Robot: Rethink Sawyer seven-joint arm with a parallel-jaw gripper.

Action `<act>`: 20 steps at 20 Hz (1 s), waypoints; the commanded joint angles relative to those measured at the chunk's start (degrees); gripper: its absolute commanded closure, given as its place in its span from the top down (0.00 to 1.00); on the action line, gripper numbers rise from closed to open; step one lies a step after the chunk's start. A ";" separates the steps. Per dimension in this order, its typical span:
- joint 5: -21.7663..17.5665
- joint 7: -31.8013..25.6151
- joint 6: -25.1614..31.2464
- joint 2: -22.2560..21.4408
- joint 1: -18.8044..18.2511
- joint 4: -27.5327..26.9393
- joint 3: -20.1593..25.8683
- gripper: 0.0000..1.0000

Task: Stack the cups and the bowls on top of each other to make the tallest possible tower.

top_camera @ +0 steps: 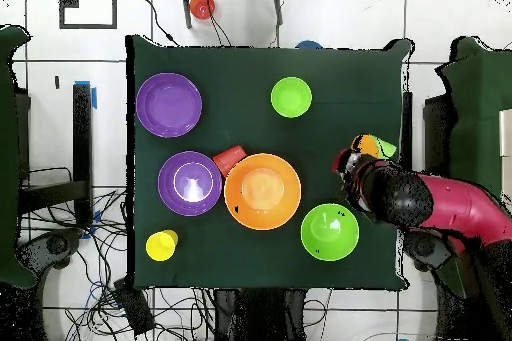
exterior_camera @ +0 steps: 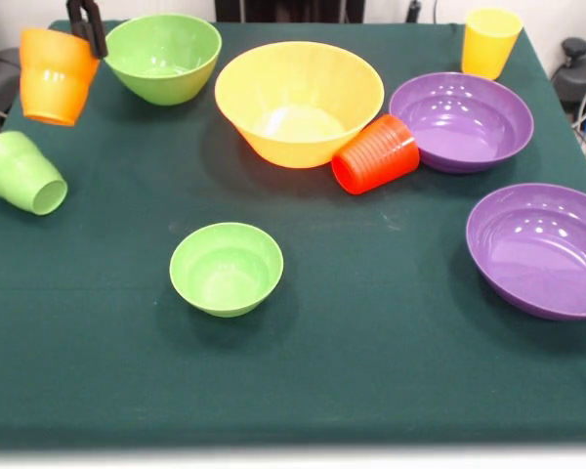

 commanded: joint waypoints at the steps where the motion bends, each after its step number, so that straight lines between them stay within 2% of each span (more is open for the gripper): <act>1: 2.13 -11.18 5.77 -0.74 1.02 1.57 8.26 0.00; 6: 3.47 -10.34 7.01 -0.08 1.66 -0.81 9.69 0.00; 7: 5.71 -8.98 7.76 0.78 1.48 -1.25 10.72 0.00; 9: 7.34 -7.72 8.02 2.15 1.89 -2.51 11.57 0.00; 14: 8.25 -7.72 5.88 6.25 3.18 -5.90 13.02 0.00; 20: 9.79 -9.96 8.15 10.69 4.51 -14.06 14.22 0.00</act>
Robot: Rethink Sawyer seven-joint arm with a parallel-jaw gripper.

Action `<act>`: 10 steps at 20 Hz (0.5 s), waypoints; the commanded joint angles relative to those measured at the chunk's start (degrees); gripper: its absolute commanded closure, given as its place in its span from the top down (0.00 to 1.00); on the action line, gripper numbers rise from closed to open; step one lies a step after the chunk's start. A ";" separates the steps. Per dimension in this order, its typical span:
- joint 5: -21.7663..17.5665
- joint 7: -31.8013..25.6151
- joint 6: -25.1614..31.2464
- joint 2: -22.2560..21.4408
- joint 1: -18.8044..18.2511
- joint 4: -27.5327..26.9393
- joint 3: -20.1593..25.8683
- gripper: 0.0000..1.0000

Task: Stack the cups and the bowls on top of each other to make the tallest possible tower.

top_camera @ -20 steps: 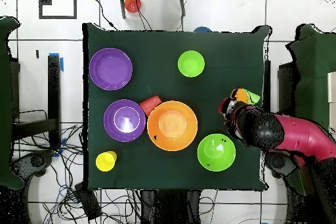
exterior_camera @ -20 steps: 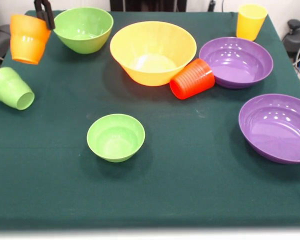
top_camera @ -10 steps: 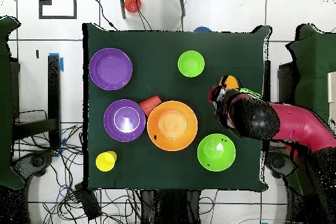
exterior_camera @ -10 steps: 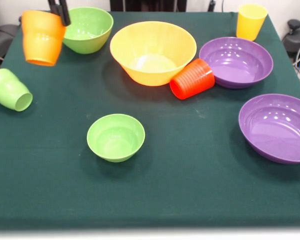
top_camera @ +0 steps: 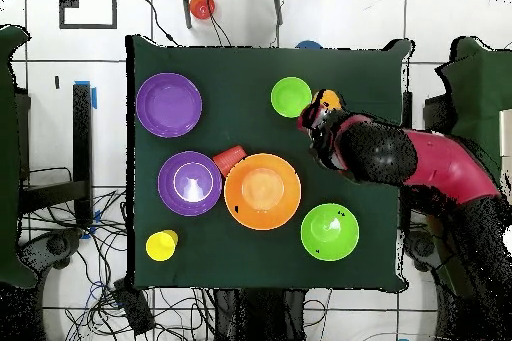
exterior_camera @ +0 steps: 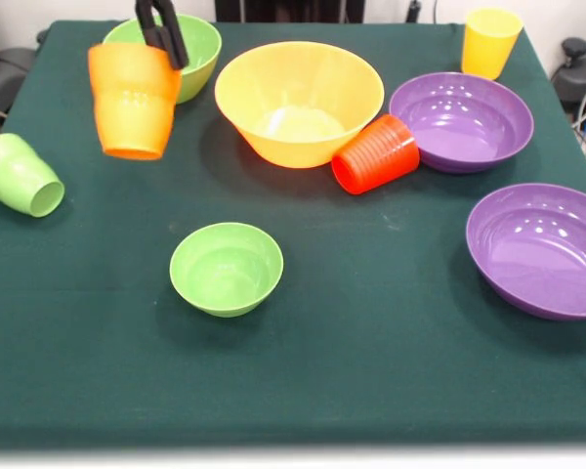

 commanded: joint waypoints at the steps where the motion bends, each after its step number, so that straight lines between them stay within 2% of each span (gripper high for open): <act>1: 2.22 -9.95 7.11 8.30 3.48 -10.25 4.12 0.00; 4: 2.59 -8.70 8.87 9.44 5.37 -13.63 3.05 0.00; 7: 2.74 -6.98 16.95 9.61 8.63 -18.46 -0.78 0.00; 10: 1.50 -7.53 21.75 10.60 10.79 -22.97 -2.76 0.00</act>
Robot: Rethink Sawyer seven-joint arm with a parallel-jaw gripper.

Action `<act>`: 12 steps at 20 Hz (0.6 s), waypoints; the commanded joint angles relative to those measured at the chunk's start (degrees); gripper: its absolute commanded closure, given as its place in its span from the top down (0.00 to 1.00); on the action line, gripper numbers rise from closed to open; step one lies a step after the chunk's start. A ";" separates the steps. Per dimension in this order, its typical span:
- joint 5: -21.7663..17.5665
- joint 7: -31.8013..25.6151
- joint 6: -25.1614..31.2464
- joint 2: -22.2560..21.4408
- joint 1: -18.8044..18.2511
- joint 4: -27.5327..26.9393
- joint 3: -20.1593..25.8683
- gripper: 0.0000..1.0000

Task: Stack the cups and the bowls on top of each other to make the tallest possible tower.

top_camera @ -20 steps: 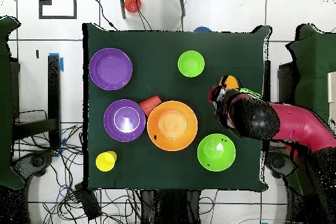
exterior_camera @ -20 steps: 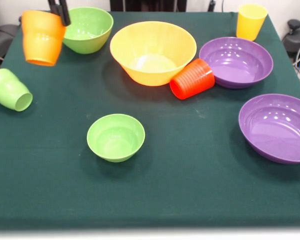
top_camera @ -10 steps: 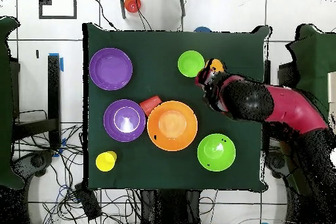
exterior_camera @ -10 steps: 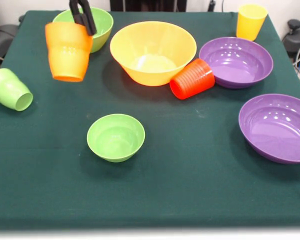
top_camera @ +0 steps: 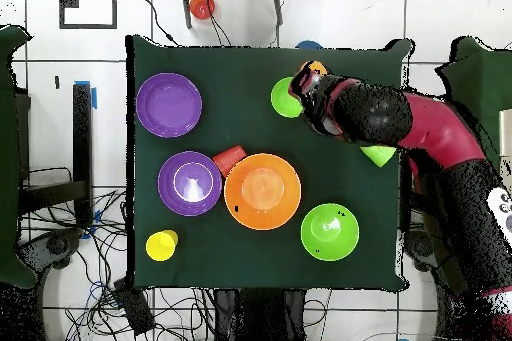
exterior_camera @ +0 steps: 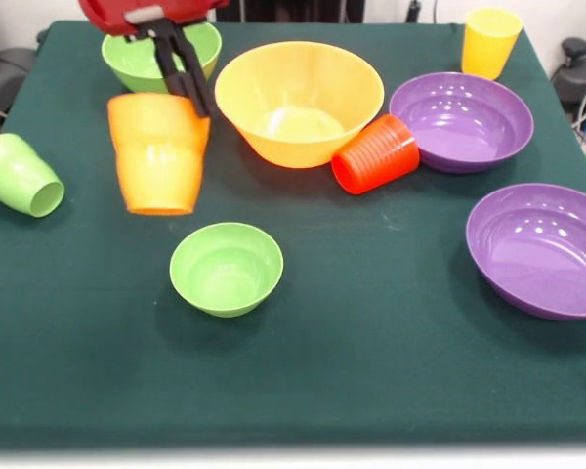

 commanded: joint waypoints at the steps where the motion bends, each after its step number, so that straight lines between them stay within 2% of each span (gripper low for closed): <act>1: -0.83 -8.07 18.23 4.75 7.42 -14.08 -3.95 0.00; 7: -4.67 -9.79 28.44 5.71 11.63 -22.56 -5.59 0.00; 10: -7.09 -9.44 33.95 5.16 13.35 -24.57 -7.66 0.00; 12: -8.95 -9.56 35.72 3.79 13.88 -23.52 -8.89 0.00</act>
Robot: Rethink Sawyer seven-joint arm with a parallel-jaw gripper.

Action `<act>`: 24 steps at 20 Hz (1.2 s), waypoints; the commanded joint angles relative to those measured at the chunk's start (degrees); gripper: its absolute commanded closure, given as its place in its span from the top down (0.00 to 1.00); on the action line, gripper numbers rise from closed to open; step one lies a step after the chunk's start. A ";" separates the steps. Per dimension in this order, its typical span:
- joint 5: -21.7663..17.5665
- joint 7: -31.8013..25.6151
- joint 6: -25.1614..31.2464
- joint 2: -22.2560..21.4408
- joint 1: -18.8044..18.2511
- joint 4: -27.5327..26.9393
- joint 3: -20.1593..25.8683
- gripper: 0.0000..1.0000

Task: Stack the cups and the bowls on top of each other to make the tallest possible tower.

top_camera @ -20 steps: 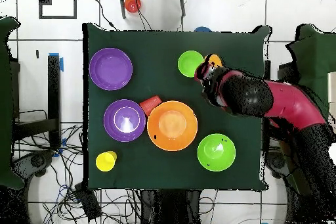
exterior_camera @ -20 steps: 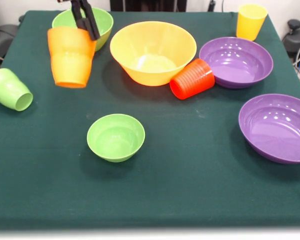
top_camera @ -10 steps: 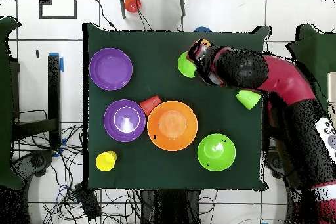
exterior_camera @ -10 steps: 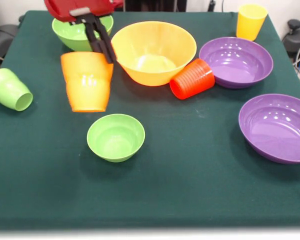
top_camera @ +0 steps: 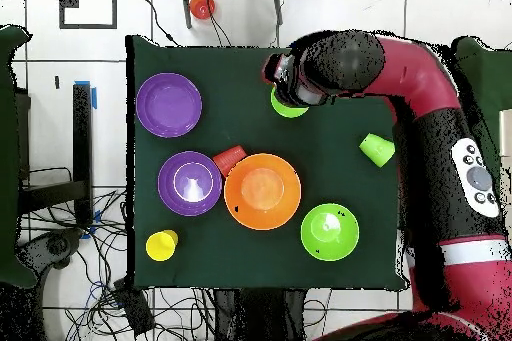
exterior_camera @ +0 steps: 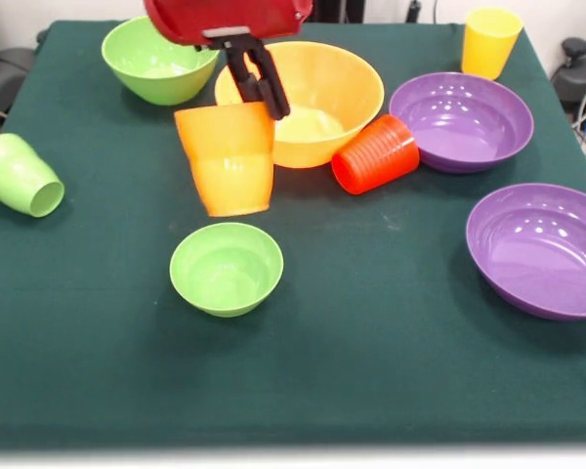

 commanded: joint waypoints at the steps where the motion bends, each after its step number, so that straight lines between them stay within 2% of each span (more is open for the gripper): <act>1: -8.34 -9.67 12.11 0.15 3.98 -7.65 -7.10 0.00; 4: -10.24 -11.17 13.85 0.61 4.34 -9.01 -7.31 0.00; 8: -13.45 -16.80 16.49 2.11 4.21 -13.28 -6.18 0.00; 9: -14.88 -18.97 17.28 2.47 4.22 -14.79 -5.91 0.00; 17: -18.94 -24.90 23.69 7.26 5.35 -25.88 -3.36 0.00; 20: -19.35 -24.35 24.06 7.94 5.88 -26.79 -3.50 0.00; 24: -18.34 -20.61 20.45 8.25 5.88 -23.84 -4.38 0.00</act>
